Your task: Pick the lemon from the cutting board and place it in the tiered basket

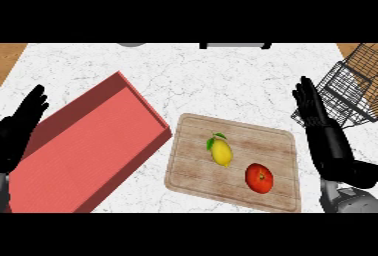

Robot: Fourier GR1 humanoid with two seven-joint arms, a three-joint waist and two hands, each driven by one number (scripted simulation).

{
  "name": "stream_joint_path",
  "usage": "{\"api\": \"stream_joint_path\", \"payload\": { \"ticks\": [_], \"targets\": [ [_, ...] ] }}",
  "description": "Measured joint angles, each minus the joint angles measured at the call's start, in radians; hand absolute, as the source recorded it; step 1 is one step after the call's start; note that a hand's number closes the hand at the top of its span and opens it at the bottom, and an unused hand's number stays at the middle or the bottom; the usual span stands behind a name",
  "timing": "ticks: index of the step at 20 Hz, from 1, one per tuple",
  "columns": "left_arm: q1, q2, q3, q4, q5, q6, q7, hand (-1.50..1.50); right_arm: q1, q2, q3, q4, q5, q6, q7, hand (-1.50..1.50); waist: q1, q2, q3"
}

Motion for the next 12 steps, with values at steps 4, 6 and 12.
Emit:
{"api": "stream_joint_path", "payload": {
  "ticks": [4, 6, 12],
  "targets": [
    [0.023, -0.023, -0.001, 0.042, 0.010, -0.010, -0.001, 0.00, 0.020, 0.093, 0.021, 0.109, -0.145, 0.115, -0.046, 1.50, 0.023, -0.003, 0.011],
    [0.047, -0.041, -0.007, 0.059, 0.018, -0.011, 0.001, 0.00, 0.039, 0.149, 0.034, 0.157, -0.250, 0.195, -0.049, 1.50, 0.046, 0.006, 0.016],
    [0.112, -0.086, -0.011, 0.109, 0.042, -0.019, 0.000, 0.00, 0.087, 0.260, 0.019, 0.292, -0.281, 0.275, -0.287, -1.50, 0.023, -0.010, 0.019]
  ]
}}
